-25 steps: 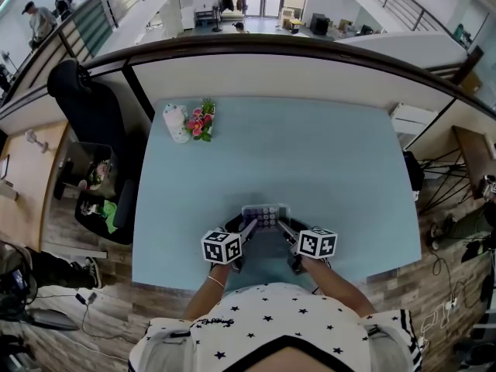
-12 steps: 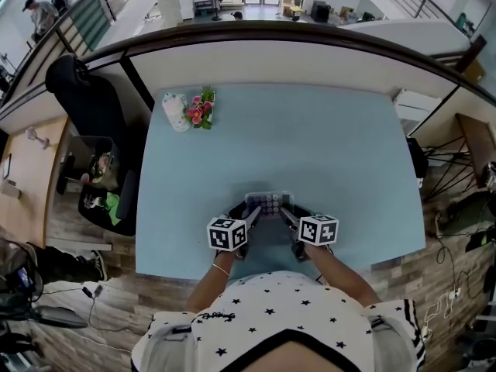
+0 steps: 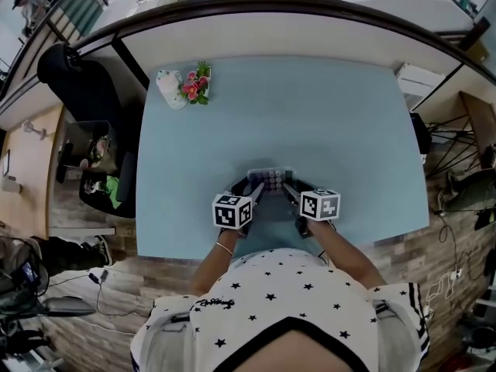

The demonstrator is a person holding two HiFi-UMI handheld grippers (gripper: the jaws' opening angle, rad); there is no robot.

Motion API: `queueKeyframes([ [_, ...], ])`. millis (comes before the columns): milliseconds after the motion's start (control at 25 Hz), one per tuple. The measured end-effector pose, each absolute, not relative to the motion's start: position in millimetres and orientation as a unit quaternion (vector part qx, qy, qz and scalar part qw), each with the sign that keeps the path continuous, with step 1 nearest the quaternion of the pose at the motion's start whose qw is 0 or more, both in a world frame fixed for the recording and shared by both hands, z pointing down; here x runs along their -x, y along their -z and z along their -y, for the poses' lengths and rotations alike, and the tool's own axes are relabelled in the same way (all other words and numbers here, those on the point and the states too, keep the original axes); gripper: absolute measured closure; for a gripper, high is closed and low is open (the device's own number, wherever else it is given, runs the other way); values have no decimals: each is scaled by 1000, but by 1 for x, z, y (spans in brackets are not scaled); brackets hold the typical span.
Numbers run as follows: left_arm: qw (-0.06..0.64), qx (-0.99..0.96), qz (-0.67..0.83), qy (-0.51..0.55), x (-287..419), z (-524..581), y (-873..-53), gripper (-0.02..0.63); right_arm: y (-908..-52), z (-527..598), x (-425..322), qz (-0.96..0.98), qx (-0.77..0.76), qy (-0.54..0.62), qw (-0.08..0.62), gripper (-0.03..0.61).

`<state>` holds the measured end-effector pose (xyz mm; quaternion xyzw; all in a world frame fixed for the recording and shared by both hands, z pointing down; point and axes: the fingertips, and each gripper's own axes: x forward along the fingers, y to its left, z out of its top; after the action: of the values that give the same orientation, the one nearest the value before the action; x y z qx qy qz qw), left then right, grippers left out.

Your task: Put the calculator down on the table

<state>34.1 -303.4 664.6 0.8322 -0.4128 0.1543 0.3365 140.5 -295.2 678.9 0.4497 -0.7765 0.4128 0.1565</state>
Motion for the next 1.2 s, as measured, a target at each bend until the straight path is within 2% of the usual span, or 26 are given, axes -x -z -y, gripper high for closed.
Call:
queueKeyframes([
  [1200,339,-805,452,-183,-32,310,-676,380,-686,304,-141,794,-435,-359,226,389],
])
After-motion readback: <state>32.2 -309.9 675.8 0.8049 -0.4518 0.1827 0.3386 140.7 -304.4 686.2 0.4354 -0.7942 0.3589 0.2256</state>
